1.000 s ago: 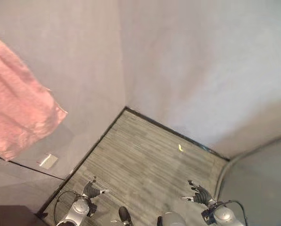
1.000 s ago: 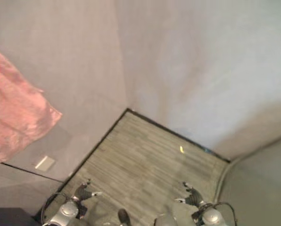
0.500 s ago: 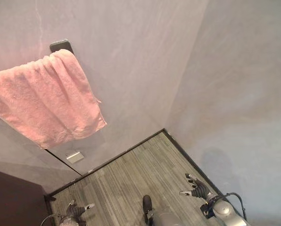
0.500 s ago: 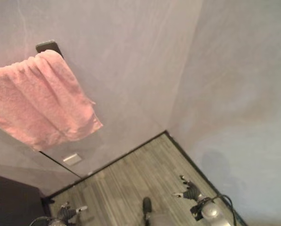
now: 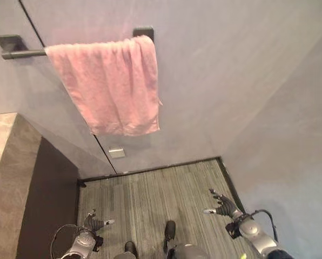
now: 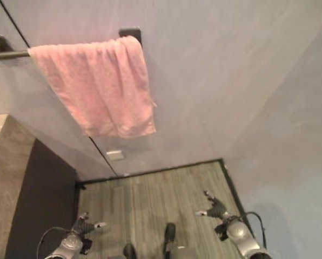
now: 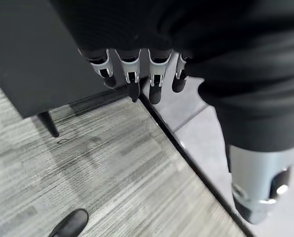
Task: Put brush and paste in cup on sink, flatten towel.
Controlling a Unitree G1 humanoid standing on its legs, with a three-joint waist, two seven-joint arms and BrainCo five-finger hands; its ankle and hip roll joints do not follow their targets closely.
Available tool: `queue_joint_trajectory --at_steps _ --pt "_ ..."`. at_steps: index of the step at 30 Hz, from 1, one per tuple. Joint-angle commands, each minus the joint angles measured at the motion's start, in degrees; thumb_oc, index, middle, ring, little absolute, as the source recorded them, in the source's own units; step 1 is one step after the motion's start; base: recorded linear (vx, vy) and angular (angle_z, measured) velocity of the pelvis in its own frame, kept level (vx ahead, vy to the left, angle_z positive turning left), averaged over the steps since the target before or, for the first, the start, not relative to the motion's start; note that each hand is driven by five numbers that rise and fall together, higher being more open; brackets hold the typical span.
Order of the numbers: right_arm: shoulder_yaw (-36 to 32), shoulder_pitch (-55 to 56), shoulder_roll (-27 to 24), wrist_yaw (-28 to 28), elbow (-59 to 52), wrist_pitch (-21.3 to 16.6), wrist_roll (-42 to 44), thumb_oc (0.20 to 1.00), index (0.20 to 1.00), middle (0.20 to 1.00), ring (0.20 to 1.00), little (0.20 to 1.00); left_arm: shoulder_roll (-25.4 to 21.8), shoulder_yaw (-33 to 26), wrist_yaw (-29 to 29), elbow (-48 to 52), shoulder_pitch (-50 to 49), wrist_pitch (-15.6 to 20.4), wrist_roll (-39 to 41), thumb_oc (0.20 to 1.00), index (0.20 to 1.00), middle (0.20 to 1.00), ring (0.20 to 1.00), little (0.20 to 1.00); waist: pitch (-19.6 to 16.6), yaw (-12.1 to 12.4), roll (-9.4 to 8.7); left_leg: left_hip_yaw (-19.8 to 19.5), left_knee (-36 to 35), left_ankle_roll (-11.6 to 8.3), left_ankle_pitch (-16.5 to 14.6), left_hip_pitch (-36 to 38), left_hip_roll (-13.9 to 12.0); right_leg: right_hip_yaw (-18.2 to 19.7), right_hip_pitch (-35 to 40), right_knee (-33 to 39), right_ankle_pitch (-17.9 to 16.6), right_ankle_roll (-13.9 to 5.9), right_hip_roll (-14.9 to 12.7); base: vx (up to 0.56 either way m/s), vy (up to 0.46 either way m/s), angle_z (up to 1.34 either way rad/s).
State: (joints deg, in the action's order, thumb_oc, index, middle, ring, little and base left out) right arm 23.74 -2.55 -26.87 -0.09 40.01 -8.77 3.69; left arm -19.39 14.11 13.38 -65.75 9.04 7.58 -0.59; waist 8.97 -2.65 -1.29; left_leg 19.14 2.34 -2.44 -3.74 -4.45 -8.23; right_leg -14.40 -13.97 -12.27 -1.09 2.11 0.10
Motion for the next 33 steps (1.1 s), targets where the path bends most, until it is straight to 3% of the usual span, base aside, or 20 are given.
queue_joint_trajectory --at_steps 1,4,8,9,14,17,18,19,20,21,22,23,24,27,30,31,33 --pt "-0.57 1.75 0.17 -1.54 -1.52 -1.33 0.36 1.000 1.000 1.000 1.000 1.000 -1.68 -0.51 1.34 -0.83 1.40 2.50 -0.40 1.000 1.000 1.000 1.000 1.000 -3.28 -1.35 -2.87 -5.27 -0.27 -4.63 12.07 -7.43 -0.92 4.81 13.60 12.25 1.84 -7.52 -4.37 0.10 0.063 -0.11" --pt "-0.30 0.89 0.93 -1.87 -0.58 -0.84 -0.47 1.000 1.000 1.000 1.000 1.000 -1.56 0.09 1.20 1.32 0.89 2.76 0.06 1.000 1.000 1.000 1.000 1.000 -3.22 -0.96 -1.87 -4.47 0.16 -4.50 12.17 -7.69 -0.97 6.55 15.27 10.54 4.30 -7.96 -5.56 0.31 0.276 0.02" --pt "-1.64 0.65 2.46 -2.15 -1.29 -0.46 0.71 1.000 1.000 1.000 1.000 1.000 -1.41 0.85 0.36 3.01 0.14 2.89 -0.11 1.000 1.000 1.000 1.000 1.000 -3.68 -1.10 -2.05 -1.09 3.68 -1.50 7.30 -6.44 2.42 9.83 15.38 5.12 4.27 -9.72 -10.13 0.29 0.328 -0.58" --pt "-1.65 0.63 2.45 -2.15 -1.29 -0.45 0.71 1.000 1.000 1.000 1.000 1.000 -1.41 0.85 0.36 3.01 0.16 2.89 -0.11 1.000 1.000 1.000 1.000 1.000 -3.80 -0.98 -1.97 -1.00 3.61 -1.50 7.42 -6.57 2.30 9.95 15.18 5.20 4.09 -9.68 -10.02 0.22 0.296 -0.88" --pt "-1.08 -0.12 3.65 -2.04 -0.80 -0.53 1.40 1.000 1.000 1.000 1.000 1.000 -1.62 1.09 0.05 4.41 -0.12 3.26 0.59 1.000 1.000 1.000 1.000 1.000 -3.20 -1.71 -1.72 2.76 0.95 0.84 5.63 -1.87 5.25 10.67 9.74 -4.74 -5.37 -11.42 -12.32 0.15 0.238 -0.83" --pt "-2.34 0.67 3.23 -1.67 -1.82 -0.70 3.08 1.000 1.000 1.000 1.000 1.000 -1.96 1.65 -0.66 6.09 -0.68 3.38 0.18 1.000 1.000 1.000 1.000 1.000 -2.45 -3.05 -0.23 2.57 -1.53 1.91 5.60 0.89 6.08 11.17 6.44 -11.78 -8.14 -11.20 -10.77 0.19 0.232 -0.07" --pt "-2.80 1.20 3.11 -1.48 -1.74 -0.77 3.68 1.000 1.000 1.000 1.000 1.000 -1.90 1.79 -0.84 6.12 -0.99 3.36 0.13 1.000 1.000 1.000 1.000 1.000 -2.05 -3.76 0.12 1.97 -1.57 2.09 5.19 1.35 6.54 12.29 5.78 -13.36 -7.34 -11.24 -9.19 0.21 0.166 0.07" --pt "-3.38 1.69 2.86 -1.19 -2.15 -1.15 4.54 1.000 1.000 1.000 1.000 1.000 -2.12 2.50 -1.18 6.60 -1.12 3.48 -0.34 1.000 1.000 1.000 1.000 1.000 -2.02 -4.98 0.22 1.25 -1.65 1.83 5.43 1.67 6.96 14.91 4.87 -12.80 -4.94 -10.55 -4.77 0.19 0.127 0.14" --pt "-3.76 1.76 2.70 -1.28 -2.25 -1.27 4.89 1.000 1.000 1.000 1.000 1.000 -2.23 2.53 -1.25 6.86 -1.06 3.62 -0.48 1.000 1.000 1.000 1.000 1.000 -1.79 -5.05 0.44 0.74 -1.87 1.75 5.86 1.73 7.13 14.76 2.39 -12.46 -3.69 -10.17 -3.07 0.25 0.149 0.37" --pt "-4.19 1.57 2.27 -2.23 -3.13 -1.78 5.69 1.000 1.000 1.000 1.000 1.000 -2.34 2.95 -1.01 7.28 -0.71 3.72 -0.96 1.000 1.000 1.000 1.000 1.000 -1.45 -4.80 0.73 1.86 -2.86 1.31 5.61 2.96 7.57 9.23 1.11 -7.66 -1.33 -9.29 -4.01 0.16 0.111 0.12" --pt "-4.20 1.59 2.24 -2.23 -3.15 -1.78 5.70 1.000 1.000 1.000 1.000 1.000 -2.30 2.97 -1.00 7.27 -0.70 3.72 -0.97 1.000 1.000 1.000 1.000 1.000 -1.37 -4.95 0.79 1.68 -2.91 1.28 5.60 3.08 7.55 9.03 1.31 -7.60 -1.26 -9.26 -4.02 0.25 0.073 0.10" --pt "-4.76 1.57 1.60 -2.35 -3.09 -2.00 5.93 1.000 1.000 1.000 1.000 1.000 -2.35 3.41 -1.05 6.87 -0.26 3.79 -1.74 1.000 1.000 1.000 1.000 1.000 -0.97 -5.83 0.84 0.11 -2.41 0.94 4.85 3.98 8.35 10.12 -0.16 -4.33 -0.63 -9.10 -1.85 0.20 -0.020 0.01" --pt "-5.04 1.65 1.18 -2.31 -3.43 -2.20 5.99 1.000 1.000 1.000 1.000 1.000 -2.48 3.66 -1.12 7.18 -0.23 3.82 -2.24 1.000 1.000 1.000 1.000 1.000 -0.97 -5.93 0.62 -0.72 -1.70 0.88 4.35 4.21 8.79 10.87 -0.03 -2.51 -0.93 -9.09 -1.35 0.26 -0.038 0.27" --pt "-5.85 1.30 -0.38 -2.73 -3.96 -2.78 5.99 1.000 1.000 1.000 1.000 1.000 -2.55 2.91 -1.04 6.02 -0.34 3.80 -3.33 1.000 1.000 1.000 1.000 1.000 -1.24 -4.93 -0.31 -2.33 -0.12 0.52 3.35 4.82 9.46 9.82 3.08 1.76 -0.88 -8.64 -1.87 0.15 -0.092 0.72" --pt "-6.90 0.43 -1.56 -2.99 -3.88 -2.96 6.37 1.000 1.000 1.000 1.000 1.000 -1.88 1.86 -0.92 3.91 -1.14 3.76 -2.73 1.000 1.000 1.000 1.000 1.000 -2.37 -3.38 -0.29 -2.52 0.12 -0.43 4.63 4.40 9.26 7.99 5.78 5.23 -1.43 -8.35 -2.05 0.08 -0.137 0.50" --pt "-7.64 0.03 -2.75 -2.79 -4.81 -2.95 6.71 1.000 1.000 1.000 1.000 1.000 -1.86 1.17 -1.38 3.37 -1.80 3.50 -2.25 1.000 1.000 1.000 1.000 1.000 -2.82 -2.66 -0.19 -2.95 0.58 -1.24 5.21 4.08 8.82 7.76 6.75 7.26 -1.73 -8.12 -2.22 0.07 -0.338 0.32" --pt "-8.68 -0.21 -5.48 -2.98 -7.70 -3.18 6.72 1.000 1.000 1.000 1.000 1.000 -2.14 1.10 -1.53 3.52 -1.52 3.15 -2.99 1.000 1.000 1.000 1.000 1.000 -1.07 -1.74 -0.89 -4.27 9.64 -3.86 6.43 -0.49 7.14 6.21 9.23 9.62 -1.46 -6.79 -2.86 0.01 -0.302 0.48"
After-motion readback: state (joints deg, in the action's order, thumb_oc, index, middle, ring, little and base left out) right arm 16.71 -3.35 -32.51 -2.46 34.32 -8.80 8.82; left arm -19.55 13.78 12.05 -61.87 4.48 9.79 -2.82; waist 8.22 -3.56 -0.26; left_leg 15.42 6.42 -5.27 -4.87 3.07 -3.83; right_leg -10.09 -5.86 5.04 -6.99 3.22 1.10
